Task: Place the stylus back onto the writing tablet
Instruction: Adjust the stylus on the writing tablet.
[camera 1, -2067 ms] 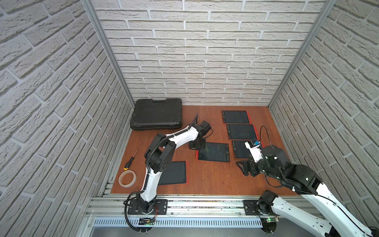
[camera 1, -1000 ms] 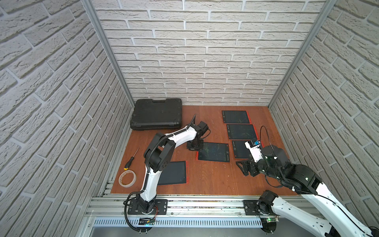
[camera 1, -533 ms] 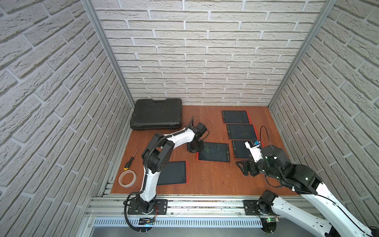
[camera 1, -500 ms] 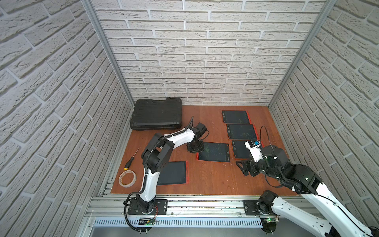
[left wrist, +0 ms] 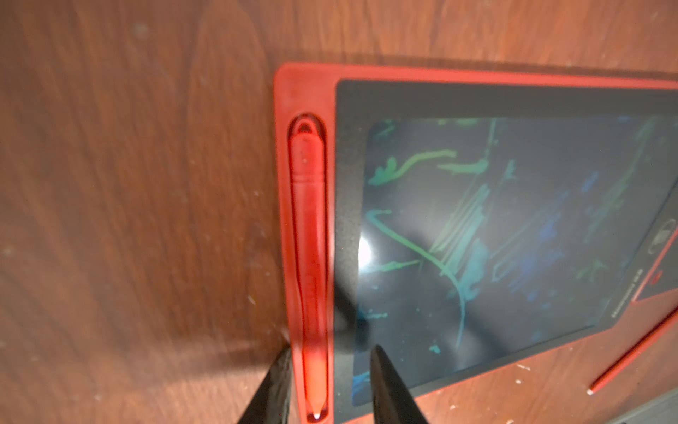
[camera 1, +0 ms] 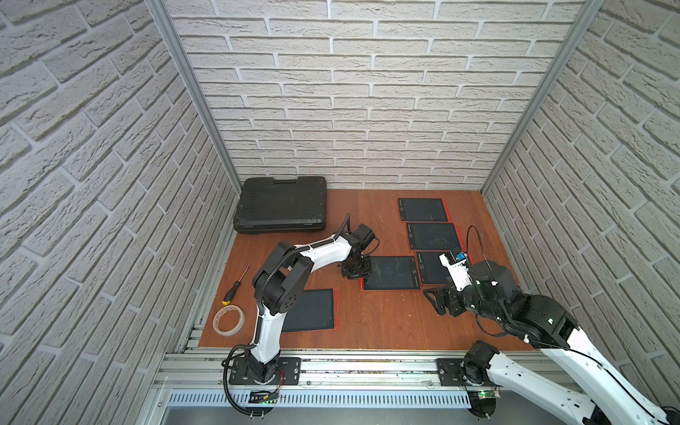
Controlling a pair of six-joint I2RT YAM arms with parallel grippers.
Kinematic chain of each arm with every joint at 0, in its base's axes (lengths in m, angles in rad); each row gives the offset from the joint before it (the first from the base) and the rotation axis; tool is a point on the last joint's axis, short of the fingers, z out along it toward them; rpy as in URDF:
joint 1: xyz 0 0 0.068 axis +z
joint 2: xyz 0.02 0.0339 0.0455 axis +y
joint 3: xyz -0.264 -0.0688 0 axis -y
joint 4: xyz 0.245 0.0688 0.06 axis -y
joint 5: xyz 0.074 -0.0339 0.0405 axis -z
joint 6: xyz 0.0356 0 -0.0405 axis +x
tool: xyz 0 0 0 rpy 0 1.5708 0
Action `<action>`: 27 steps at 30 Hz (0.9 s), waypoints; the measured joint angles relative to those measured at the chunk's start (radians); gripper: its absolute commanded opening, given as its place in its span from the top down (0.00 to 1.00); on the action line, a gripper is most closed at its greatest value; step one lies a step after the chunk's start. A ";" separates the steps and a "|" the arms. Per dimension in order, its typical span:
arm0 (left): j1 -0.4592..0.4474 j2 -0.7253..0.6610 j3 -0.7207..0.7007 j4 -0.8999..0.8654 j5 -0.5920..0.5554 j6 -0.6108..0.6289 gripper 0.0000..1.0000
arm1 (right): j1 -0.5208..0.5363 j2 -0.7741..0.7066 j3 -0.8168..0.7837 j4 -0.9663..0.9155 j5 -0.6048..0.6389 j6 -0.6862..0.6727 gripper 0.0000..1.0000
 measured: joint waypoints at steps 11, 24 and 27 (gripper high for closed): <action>0.012 -0.069 -0.018 -0.024 -0.035 0.037 0.80 | 0.000 0.014 0.000 0.000 0.000 0.000 0.11; 0.027 -0.068 0.006 -0.040 -0.021 0.080 1.00 | 0.000 0.018 0.000 0.000 0.002 0.000 0.11; 0.027 -0.051 0.016 -0.038 -0.011 0.080 1.00 | 0.000 0.018 0.000 0.000 0.003 0.000 0.11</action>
